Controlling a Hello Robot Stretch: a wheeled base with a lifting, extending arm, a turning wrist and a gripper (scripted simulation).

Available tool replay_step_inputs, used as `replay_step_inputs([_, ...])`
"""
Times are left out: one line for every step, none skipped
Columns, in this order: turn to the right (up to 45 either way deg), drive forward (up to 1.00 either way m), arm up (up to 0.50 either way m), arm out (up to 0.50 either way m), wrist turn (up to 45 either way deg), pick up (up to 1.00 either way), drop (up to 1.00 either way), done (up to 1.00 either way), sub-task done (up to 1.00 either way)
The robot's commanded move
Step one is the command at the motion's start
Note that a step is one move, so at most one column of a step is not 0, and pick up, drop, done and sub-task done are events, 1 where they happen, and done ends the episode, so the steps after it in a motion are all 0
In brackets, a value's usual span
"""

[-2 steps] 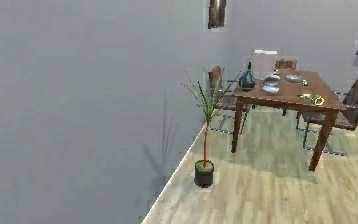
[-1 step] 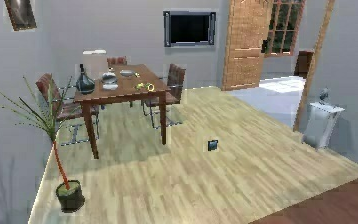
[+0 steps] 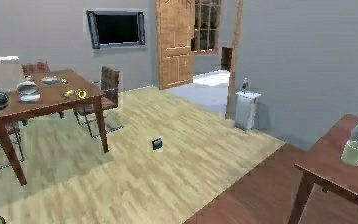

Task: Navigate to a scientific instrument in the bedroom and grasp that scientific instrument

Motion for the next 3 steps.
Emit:
replay_step_inputs([0.0, 1.0, 0.0, 0.0, 0.0, 0.0, 0.0, 0.0, 0.0])
replay_step_inputs([0.0, 0.4, 0.0, 0.0, 0.0, 0.0, 0.0, 0.0, 0.0])
replay_step_inputs([15.0, 0.0, 0.0, 0.0, 0.0, 0.0, 0.0, 0.0, 0.0])
